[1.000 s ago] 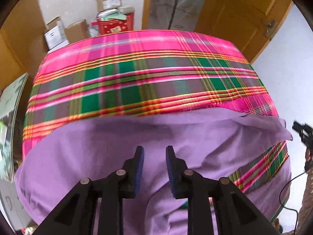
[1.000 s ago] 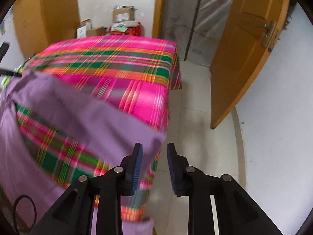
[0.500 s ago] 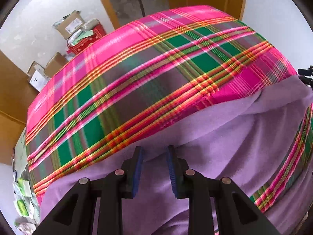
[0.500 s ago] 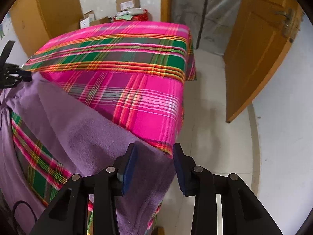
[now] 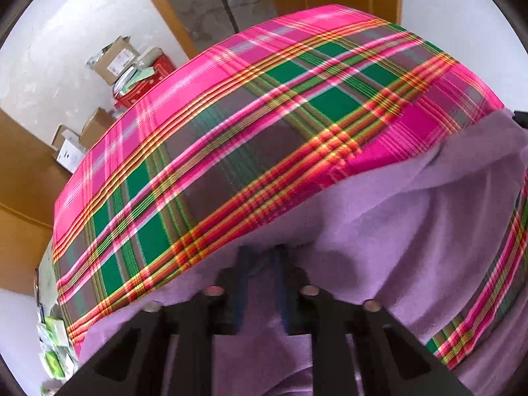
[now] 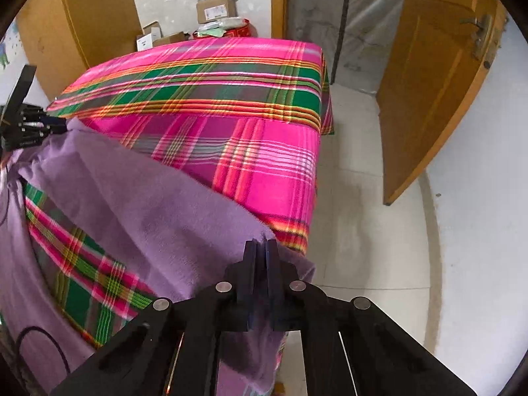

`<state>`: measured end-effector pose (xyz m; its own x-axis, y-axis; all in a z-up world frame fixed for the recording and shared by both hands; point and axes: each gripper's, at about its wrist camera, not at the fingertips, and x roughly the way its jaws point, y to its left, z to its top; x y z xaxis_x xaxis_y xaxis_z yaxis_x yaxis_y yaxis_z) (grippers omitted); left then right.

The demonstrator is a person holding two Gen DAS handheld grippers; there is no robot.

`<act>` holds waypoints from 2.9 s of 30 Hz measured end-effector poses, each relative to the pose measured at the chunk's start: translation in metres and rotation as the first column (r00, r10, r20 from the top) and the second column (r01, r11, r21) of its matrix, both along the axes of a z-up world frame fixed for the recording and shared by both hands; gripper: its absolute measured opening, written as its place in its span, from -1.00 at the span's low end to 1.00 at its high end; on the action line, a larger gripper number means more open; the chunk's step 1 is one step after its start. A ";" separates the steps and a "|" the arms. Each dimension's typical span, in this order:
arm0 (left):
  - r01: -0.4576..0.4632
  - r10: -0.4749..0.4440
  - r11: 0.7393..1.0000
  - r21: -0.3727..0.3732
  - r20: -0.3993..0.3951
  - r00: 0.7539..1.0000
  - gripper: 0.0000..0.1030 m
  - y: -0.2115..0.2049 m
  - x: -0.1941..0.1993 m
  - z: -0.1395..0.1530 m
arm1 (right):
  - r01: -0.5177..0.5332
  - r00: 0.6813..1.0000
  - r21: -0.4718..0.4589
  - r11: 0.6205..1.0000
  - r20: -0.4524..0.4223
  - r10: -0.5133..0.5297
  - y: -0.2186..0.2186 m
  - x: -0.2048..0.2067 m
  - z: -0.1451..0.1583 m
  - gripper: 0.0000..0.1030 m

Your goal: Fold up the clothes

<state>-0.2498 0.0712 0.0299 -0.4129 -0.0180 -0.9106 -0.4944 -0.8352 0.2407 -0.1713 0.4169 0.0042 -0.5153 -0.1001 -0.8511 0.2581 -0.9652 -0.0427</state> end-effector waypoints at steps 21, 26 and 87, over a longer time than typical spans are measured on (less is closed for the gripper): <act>-0.088 0.093 0.983 0.159 -0.020 0.995 -0.95 -0.024 0.032 0.024 | 0.153 0.938 0.158 0.976 -0.335 -0.093 -0.017 0.049 0.034 -0.94; -0.137 0.146 0.970 0.198 -0.027 0.989 -0.95 -0.022 0.010 0.032 | 0.189 0.925 0.186 0.964 -0.363 -0.112 -0.021 0.035 0.035 -0.94; -0.264 0.234 0.913 0.310 0.131 0.963 -0.99 -0.017 -0.070 0.010 | 0.413 0.901 -0.055 0.909 -0.118 -0.416 0.043 -0.098 -0.001 -0.90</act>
